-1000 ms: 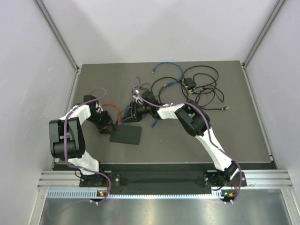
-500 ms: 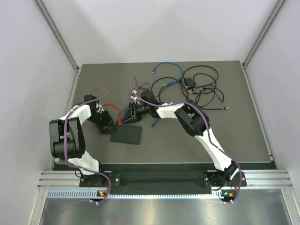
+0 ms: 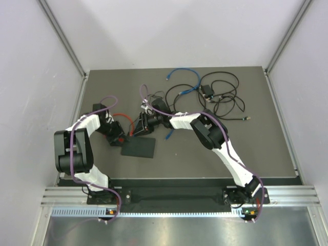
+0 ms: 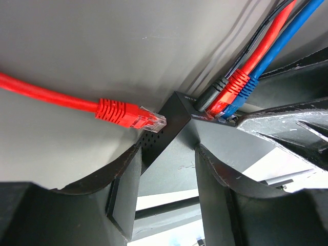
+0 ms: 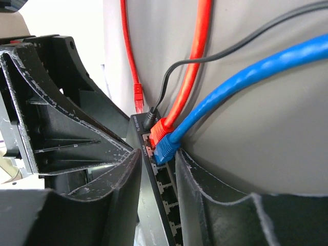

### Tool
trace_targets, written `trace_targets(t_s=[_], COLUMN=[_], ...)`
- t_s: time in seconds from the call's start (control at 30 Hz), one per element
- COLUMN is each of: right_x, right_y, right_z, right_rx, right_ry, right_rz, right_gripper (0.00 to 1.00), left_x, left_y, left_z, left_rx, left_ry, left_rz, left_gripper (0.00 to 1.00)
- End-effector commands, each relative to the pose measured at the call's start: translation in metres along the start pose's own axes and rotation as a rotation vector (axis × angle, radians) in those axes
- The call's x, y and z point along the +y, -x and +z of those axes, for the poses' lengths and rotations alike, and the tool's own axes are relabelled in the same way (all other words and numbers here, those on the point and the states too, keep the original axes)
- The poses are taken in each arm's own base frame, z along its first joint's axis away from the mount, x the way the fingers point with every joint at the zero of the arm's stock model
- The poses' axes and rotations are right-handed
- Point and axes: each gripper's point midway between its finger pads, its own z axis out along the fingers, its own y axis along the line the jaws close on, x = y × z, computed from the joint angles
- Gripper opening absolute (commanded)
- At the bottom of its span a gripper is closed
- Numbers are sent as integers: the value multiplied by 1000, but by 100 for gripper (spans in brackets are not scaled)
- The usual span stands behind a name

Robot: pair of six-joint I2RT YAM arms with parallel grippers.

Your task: Pull the plug from the switch port

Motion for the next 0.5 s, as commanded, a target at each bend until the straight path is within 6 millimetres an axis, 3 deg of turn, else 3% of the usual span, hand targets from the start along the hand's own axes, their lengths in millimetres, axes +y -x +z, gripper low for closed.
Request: trace_targets(t_s=[0.0, 0.13, 0.47], right_x=[-32, -34, -32], right_y=[-23, -23, -23], right_z=[11, 12, 16], right_rx=[38, 33, 25], right_ry=[-61, -73, -103], right_rz=[22, 18, 5], right_gripper=[32, 27, 28], left_x=[7, 6, 6], left_y=[-8, -8, -8], left_z=[10, 10, 10], left_rx=[26, 24, 22], left_ry=[26, 26, 25], left_rz=[13, 17, 18], left_gripper=[50, 50, 49])
